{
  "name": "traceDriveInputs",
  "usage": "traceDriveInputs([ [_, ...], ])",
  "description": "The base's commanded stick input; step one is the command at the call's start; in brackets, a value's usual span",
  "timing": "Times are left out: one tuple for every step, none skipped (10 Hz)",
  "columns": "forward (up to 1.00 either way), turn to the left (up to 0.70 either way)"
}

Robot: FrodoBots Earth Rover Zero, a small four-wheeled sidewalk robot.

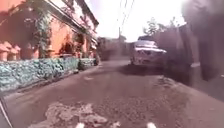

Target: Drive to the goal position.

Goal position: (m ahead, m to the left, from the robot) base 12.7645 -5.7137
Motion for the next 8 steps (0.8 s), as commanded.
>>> traceDriveInputs([
  [0.7, 0.0],
  [0.7, 0.0],
  [0.7, 0.0],
  [0.7, 0.0],
  [0.7, 0.0],
  [0.7, 0.0],
  [0.7, 0.0],
  [0.7, 0.0],
])
